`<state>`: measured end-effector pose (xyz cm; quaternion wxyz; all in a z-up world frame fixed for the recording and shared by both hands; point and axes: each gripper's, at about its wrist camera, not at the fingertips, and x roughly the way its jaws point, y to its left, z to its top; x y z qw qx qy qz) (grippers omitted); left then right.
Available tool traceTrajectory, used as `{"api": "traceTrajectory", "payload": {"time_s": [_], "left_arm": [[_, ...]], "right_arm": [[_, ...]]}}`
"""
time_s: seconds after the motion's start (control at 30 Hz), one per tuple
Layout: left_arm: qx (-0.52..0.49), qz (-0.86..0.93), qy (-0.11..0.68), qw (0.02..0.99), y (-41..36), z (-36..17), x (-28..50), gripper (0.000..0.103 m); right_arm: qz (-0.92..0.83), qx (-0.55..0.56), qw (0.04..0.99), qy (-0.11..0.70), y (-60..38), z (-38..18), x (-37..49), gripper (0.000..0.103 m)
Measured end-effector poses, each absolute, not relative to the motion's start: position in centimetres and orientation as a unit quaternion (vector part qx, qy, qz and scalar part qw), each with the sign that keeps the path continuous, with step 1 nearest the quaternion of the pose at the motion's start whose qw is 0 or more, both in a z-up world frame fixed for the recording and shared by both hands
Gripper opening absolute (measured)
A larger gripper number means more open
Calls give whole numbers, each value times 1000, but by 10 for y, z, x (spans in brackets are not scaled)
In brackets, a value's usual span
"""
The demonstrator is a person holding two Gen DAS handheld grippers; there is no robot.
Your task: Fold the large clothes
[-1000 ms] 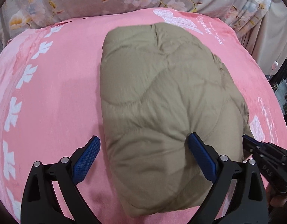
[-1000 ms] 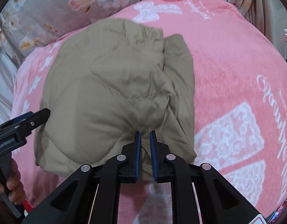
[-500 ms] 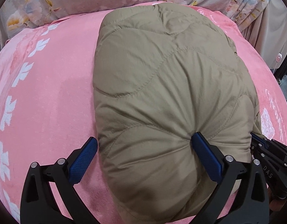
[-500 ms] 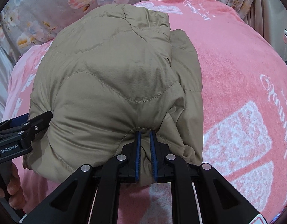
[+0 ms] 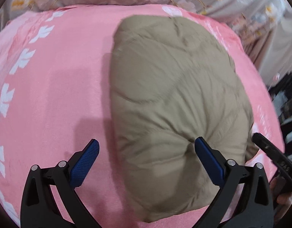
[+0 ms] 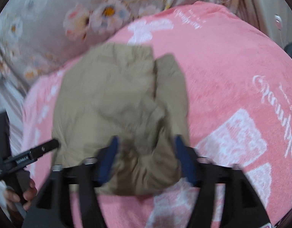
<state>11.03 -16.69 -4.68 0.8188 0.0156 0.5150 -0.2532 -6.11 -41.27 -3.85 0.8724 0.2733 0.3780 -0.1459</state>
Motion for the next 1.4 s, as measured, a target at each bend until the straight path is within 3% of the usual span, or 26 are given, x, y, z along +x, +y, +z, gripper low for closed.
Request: {"api": "traceTrajectory", "payload": {"time_s": [0.13,0.33,0.47,0.7,0.73,0.8,0.87,0.93,1.07,1.4], "left_arm": [[-54,-260,539,800,-143,-50,148,98],[-183,-319,613,699,-133,-94,187,98],[-206,-352,616,674,-141,-104,193,98],[-181,-373,612,673,-166,-102,190,98],[-177,-376,610,675,-169,-101,192,98],[-157,-382,595,689,-173,-93,191,98],[-139,-382,571,713,-172,-81,189,92],[-128,-390,550,727,-168,-70,191,83],[-111,-413,498,754,-154,-36,195,73],[-72,-423,350,833,-86,65,211,73]], "right_arm": [[-126,337,849,387,-461,-53,-51,78],[-11,469,777,420,-484,-109,-29,79],[34,501,758,415,-466,-126,-17,85],[64,514,757,399,-454,-125,11,85],[70,515,758,395,-451,-126,16,81],[87,519,759,382,-449,-123,18,64],[88,502,778,368,-443,-112,19,39],[84,483,799,348,-435,-93,19,31],[95,447,832,314,-417,-56,25,27],[132,341,900,238,-363,50,84,27]]}}
